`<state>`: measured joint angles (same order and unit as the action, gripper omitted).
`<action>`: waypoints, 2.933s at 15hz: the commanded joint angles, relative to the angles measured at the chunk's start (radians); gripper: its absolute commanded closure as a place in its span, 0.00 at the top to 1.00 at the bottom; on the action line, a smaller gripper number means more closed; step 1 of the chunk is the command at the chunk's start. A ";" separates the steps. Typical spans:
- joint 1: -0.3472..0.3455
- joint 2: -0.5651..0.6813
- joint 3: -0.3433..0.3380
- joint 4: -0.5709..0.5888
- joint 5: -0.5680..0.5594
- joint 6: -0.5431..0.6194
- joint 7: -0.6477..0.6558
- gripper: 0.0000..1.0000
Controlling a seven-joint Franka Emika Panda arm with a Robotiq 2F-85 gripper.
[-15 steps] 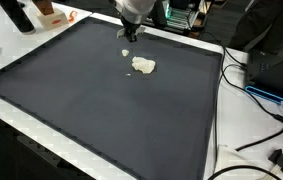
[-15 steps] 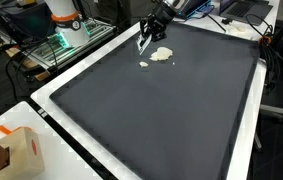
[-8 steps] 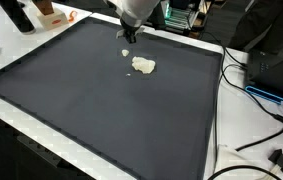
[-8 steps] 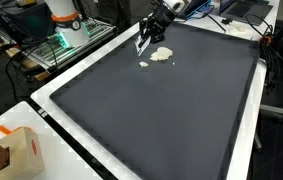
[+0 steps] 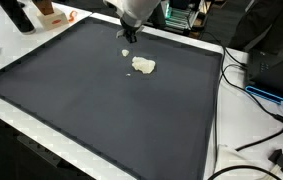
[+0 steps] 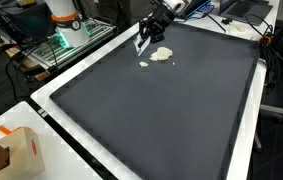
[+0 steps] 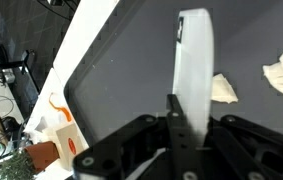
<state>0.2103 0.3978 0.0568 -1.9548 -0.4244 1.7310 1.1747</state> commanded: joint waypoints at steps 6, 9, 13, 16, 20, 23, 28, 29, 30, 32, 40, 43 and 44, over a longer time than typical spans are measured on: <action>-0.006 -0.057 0.006 -0.027 0.019 0.033 -0.220 0.01; -0.009 -0.085 0.015 -0.036 0.032 0.041 -0.314 0.01; -0.014 -0.126 0.025 -0.053 0.061 0.075 -0.447 0.01; -0.021 -0.158 0.031 -0.076 0.101 0.127 -0.565 0.01; -0.040 -0.204 0.035 -0.124 0.196 0.244 -0.767 0.01; -0.059 -0.228 0.040 -0.157 0.281 0.317 -0.936 0.01; -0.096 -0.241 0.046 -0.194 0.435 0.389 -1.208 0.01; -0.103 -0.241 0.048 -0.200 0.466 0.400 -1.262 0.01; -0.111 -0.239 0.050 -0.202 0.498 0.407 -1.312 0.01; -0.125 -0.235 0.054 -0.206 0.557 0.416 -1.408 0.01; -0.174 -0.224 0.060 -0.226 0.742 0.449 -1.707 0.01; -0.189 -0.222 0.063 -0.241 0.787 0.478 -1.813 0.01; -0.193 -0.220 0.062 -0.244 0.799 0.486 -1.844 0.01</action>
<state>0.0461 0.1884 0.1010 -2.1620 0.3212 2.1762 -0.5704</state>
